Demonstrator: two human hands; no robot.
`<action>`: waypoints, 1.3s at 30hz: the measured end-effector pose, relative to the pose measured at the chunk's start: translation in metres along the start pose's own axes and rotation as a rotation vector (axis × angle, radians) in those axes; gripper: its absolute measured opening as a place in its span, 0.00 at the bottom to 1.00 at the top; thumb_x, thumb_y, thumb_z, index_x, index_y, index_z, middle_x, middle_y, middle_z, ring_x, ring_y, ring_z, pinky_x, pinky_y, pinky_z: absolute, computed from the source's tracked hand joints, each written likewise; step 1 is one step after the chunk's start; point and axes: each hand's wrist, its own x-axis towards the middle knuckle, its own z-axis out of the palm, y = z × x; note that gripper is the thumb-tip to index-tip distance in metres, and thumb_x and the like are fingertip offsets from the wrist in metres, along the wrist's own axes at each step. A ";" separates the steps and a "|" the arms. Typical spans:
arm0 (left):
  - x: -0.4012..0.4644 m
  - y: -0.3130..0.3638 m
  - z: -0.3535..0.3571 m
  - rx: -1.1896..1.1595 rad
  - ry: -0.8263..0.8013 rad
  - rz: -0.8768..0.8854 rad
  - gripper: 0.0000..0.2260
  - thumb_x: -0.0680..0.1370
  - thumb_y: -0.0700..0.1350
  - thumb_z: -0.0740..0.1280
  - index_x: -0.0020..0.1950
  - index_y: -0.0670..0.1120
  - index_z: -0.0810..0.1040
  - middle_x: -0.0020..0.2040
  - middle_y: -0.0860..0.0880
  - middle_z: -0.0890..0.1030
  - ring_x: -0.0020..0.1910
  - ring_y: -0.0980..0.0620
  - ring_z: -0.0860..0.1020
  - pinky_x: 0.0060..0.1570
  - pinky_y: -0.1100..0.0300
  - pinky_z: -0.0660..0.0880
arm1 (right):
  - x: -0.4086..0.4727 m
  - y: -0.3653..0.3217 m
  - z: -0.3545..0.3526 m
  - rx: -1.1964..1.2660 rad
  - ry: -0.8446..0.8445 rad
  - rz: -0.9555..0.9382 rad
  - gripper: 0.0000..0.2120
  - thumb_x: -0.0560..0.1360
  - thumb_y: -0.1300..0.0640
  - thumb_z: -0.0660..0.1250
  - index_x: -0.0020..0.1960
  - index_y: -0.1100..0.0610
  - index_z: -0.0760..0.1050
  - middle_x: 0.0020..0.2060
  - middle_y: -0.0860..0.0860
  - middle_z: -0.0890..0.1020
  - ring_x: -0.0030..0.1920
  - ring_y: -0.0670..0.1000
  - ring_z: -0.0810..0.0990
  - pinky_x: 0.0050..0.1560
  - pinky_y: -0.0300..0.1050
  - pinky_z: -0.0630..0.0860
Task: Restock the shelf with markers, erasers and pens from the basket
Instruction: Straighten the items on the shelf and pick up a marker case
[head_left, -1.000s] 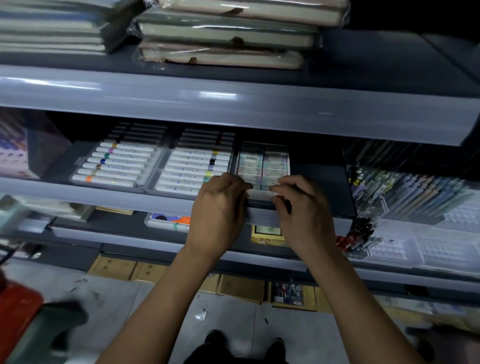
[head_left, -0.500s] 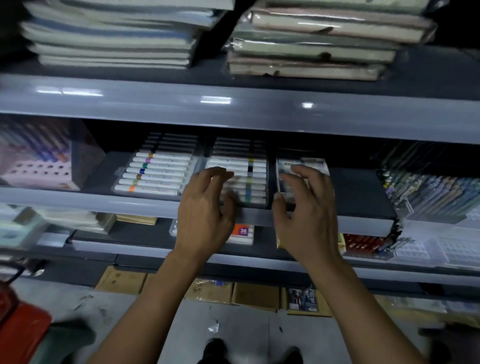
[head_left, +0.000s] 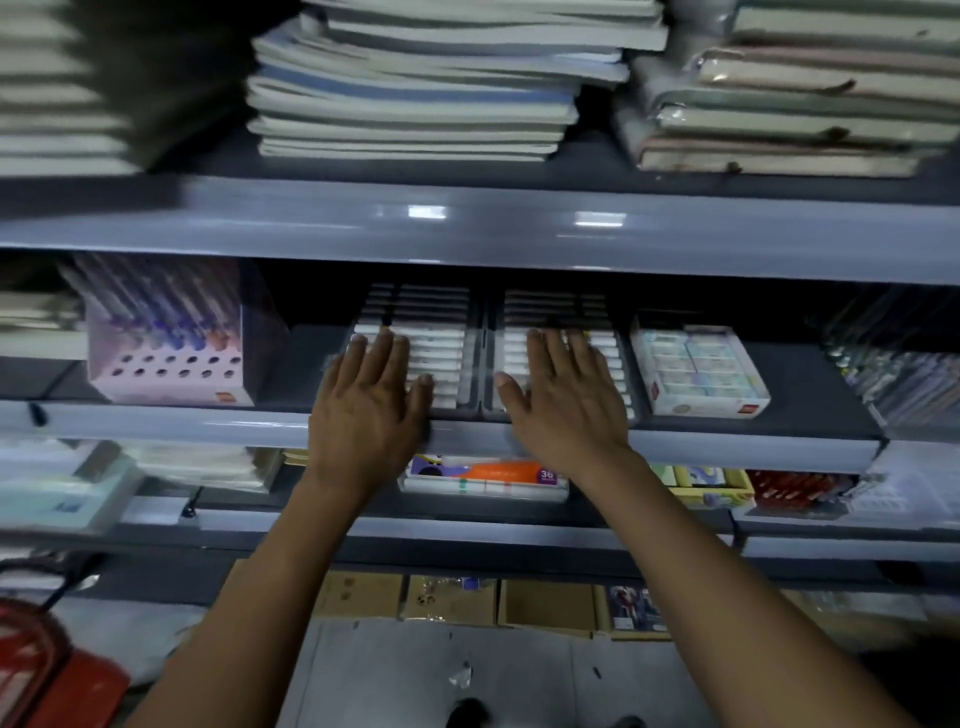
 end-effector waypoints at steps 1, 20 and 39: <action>0.000 -0.004 0.000 -0.006 0.021 -0.040 0.34 0.83 0.62 0.45 0.82 0.44 0.65 0.83 0.42 0.63 0.83 0.39 0.58 0.81 0.43 0.52 | 0.000 -0.001 0.002 -0.007 -0.003 0.016 0.41 0.79 0.30 0.32 0.85 0.52 0.45 0.84 0.51 0.48 0.83 0.56 0.43 0.82 0.57 0.42; 0.010 -0.013 -0.019 -0.844 0.467 -0.499 0.08 0.79 0.41 0.70 0.57 0.45 0.77 0.50 0.49 0.83 0.50 0.48 0.81 0.56 0.48 0.78 | 0.001 -0.006 0.007 -0.111 0.065 0.087 0.40 0.78 0.28 0.34 0.84 0.47 0.50 0.83 0.48 0.54 0.83 0.59 0.48 0.74 0.77 0.44; 0.002 0.088 -0.016 -0.770 0.494 0.117 0.14 0.77 0.51 0.78 0.60 0.46 0.86 0.50 0.49 0.86 0.44 0.53 0.84 0.41 0.51 0.82 | -0.063 0.020 -0.002 0.535 0.771 0.130 0.12 0.76 0.58 0.66 0.59 0.59 0.78 0.54 0.54 0.74 0.57 0.56 0.74 0.51 0.41 0.69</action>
